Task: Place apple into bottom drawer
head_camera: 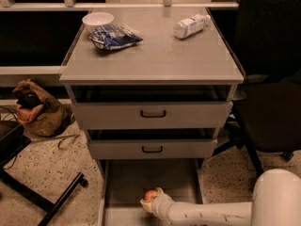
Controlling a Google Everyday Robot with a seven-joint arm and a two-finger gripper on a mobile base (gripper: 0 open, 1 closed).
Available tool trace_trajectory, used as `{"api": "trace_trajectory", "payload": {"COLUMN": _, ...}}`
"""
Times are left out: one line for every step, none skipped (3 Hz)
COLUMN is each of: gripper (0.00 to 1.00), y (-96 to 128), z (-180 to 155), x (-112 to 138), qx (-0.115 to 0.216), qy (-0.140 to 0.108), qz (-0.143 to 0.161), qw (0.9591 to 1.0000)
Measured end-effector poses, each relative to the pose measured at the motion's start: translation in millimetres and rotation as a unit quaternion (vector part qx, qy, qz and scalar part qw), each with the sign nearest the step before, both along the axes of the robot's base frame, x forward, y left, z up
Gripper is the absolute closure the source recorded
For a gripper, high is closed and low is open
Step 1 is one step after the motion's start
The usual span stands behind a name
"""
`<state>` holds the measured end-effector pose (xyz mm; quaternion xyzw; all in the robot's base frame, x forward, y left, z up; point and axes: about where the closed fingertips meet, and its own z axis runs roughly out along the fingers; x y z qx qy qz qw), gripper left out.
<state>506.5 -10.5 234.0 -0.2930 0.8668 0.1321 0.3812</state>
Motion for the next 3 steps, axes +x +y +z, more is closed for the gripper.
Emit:
{"api": "trace_trajectory", "payload": {"gripper": 1.00, "y": 2.5, "z": -26.6, "x": 2.0, "qx": -0.014, "qy": 0.012, "qz": -0.005, "qw": 0.9998}}
{"api": "trace_trajectory", "payload": {"gripper": 1.00, "y": 6.5, "z": -47.3, "x": 2.5, "qx": -0.024, "qy": 0.033, "qz": 0.005, "qw": 0.9991}}
{"api": "trace_trajectory", "payload": {"gripper": 1.00, "y": 13.3, "z": -48.2, "x": 6.5, "qx": -0.044, "qy": 0.034, "qz": 0.023, "qw": 0.9982}}
